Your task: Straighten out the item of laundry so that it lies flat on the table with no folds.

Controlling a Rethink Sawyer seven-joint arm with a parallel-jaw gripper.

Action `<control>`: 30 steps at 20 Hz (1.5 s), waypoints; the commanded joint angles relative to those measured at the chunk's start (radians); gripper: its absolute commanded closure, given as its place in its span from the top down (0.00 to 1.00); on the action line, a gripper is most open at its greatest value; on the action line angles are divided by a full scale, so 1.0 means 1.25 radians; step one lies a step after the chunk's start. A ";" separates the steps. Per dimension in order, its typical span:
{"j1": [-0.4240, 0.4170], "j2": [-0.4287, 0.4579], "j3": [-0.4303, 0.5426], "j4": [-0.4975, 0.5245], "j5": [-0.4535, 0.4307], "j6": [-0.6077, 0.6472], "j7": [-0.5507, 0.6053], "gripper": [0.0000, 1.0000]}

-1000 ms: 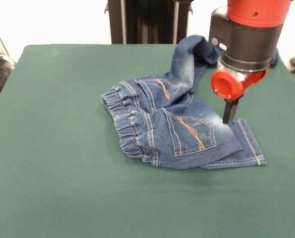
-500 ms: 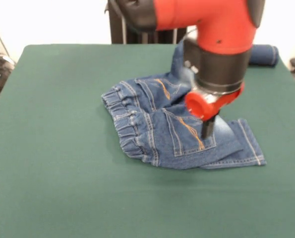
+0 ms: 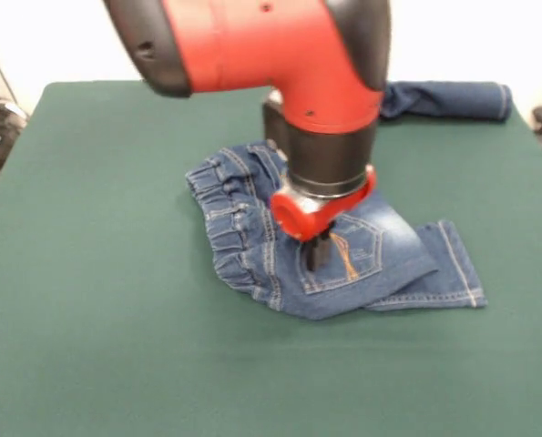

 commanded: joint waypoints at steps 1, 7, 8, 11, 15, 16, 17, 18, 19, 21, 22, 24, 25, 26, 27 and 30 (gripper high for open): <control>-0.034 -0.012 0.063 0.079 -0.045 -0.013 -0.251 0.00; -0.082 -0.005 0.058 0.125 -0.082 -0.034 -0.249 0.00; -0.081 0.001 0.055 0.121 -0.084 -0.023 -0.246 0.00; -0.090 0.009 0.071 0.121 -0.091 -0.035 -0.255 0.00; -0.066 0.013 0.073 0.094 -0.124 -0.032 -0.274 0.00; -0.067 0.022 0.077 0.090 -0.136 -0.037 -0.292 0.00; -0.069 0.028 0.080 0.089 -0.138 -0.036 -0.295 0.00; -0.077 0.036 0.085 0.092 -0.144 -0.040 -0.309 0.00; -0.081 0.037 0.087 0.098 -0.149 -0.046 -0.308 0.00; -0.106 0.027 0.102 0.126 -0.154 -0.072 -0.310 0.00; -0.112 0.012 0.103 0.142 -0.161 -0.082 -0.302 0.00; -0.121 -0.004 0.107 0.160 -0.170 -0.086 -0.292 0.00; -0.128 -0.005 0.109 0.162 -0.171 -0.086 -0.293 0.00; -0.128 -0.012 0.106 0.163 -0.173 -0.079 -0.287 0.00; -0.134 -0.014 0.109 0.163 -0.174 -0.074 -0.291 0.00; -0.147 -0.013 0.114 0.146 -0.169 -0.041 -0.310 0.00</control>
